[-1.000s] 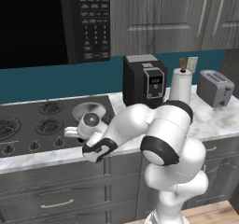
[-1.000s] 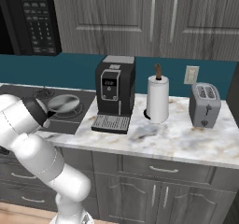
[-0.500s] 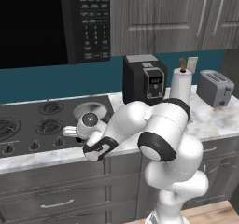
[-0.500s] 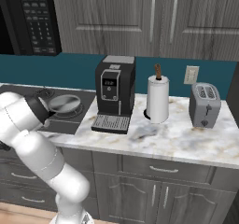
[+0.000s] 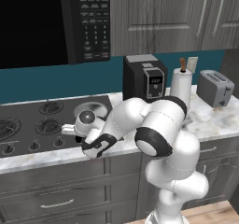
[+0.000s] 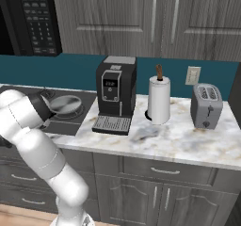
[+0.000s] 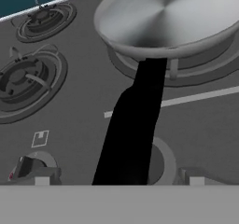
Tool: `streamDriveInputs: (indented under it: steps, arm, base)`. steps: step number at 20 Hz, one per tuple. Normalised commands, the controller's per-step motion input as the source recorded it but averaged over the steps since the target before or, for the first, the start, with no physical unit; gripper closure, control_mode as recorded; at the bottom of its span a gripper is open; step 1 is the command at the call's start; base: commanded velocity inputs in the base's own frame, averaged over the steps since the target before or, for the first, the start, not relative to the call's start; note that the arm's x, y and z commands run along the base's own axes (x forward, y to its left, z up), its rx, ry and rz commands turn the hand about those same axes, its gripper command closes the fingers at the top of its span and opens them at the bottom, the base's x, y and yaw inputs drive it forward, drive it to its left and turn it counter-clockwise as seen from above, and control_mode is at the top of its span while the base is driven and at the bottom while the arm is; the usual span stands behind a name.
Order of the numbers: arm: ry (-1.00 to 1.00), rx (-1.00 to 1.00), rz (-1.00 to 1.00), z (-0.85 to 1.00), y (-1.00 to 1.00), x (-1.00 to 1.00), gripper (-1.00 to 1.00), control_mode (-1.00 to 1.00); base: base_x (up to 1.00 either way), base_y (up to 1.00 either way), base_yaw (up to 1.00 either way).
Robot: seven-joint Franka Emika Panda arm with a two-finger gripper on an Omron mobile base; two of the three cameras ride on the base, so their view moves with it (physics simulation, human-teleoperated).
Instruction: Move the pot and pan from the stove into the sink.
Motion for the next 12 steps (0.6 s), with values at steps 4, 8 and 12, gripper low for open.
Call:
streamDriveInputs:
  steps: [4, 8, 12]
  arm:
    - [0.0, 0.0, 0.0, -0.04, 0.0, 0.0, -1.0, -1.0]
    - [0.0, -0.02, 0.0, -0.12, 0.0, 0.0, -1.0, -1.0]
    - [0.0, -0.03, 0.0, -0.12, 0.0, 0.0, -1.0, -1.0]
  base:
    - [0.0, 0.0, 0.0]
    - [0.0, 0.0, 0.0]
    - [0.0, 0.0, 0.0]
